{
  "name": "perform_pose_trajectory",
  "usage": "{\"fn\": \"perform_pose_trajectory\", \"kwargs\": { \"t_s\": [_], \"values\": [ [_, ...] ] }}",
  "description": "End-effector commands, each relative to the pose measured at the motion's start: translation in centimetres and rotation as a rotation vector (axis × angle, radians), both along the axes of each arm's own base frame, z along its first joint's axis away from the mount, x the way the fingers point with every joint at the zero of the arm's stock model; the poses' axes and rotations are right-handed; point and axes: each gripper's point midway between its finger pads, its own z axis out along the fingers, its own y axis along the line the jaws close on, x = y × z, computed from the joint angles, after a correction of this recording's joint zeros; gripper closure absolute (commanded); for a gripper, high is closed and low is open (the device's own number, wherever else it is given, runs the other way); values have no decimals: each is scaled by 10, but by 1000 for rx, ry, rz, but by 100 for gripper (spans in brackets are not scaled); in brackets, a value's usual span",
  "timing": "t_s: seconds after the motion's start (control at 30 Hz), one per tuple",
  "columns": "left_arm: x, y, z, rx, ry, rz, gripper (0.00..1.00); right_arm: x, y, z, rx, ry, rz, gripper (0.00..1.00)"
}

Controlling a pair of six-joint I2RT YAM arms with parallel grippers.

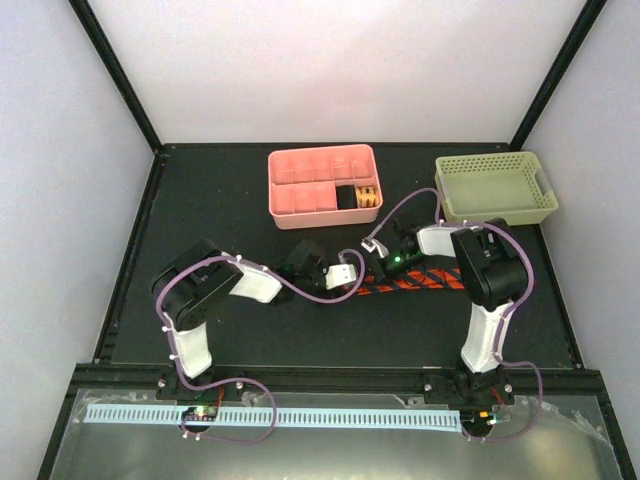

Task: Roll the ties
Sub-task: Roll the tie at the center of the board.

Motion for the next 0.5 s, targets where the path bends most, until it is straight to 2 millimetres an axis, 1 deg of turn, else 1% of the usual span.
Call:
{"fn": "perform_pose_trajectory", "kwargs": {
  "t_s": [0.0, 0.03, 0.07, 0.17, 0.3, 0.4, 0.47],
  "values": [
    [0, 23, -19, 96, 50, 102, 48, -2, -11, -6, -69, -6, -1, 98],
    [-1, 23, -17, 79, 39, 95, 42, -1, -13, -14, -100, -7, -3, 98],
    [-2, 23, -14, 63, 39, 95, 39, 1, -15, -20, -123, -6, -6, 98],
    [-1, 17, -3, 7, 62, 104, 34, -1, -19, -30, -158, 14, -11, 98],
    [-8, 5, 15, -136, 60, 49, 29, -2, -26, -37, -207, 9, -7, 98],
    [-10, -3, 20, -206, 47, 8, 24, -4, -28, -39, -218, 15, -6, 98],
    [-5, -7, 20, -237, 43, 24, 23, -4, -28, -40, -216, 14, -8, 98]
  ]
}}
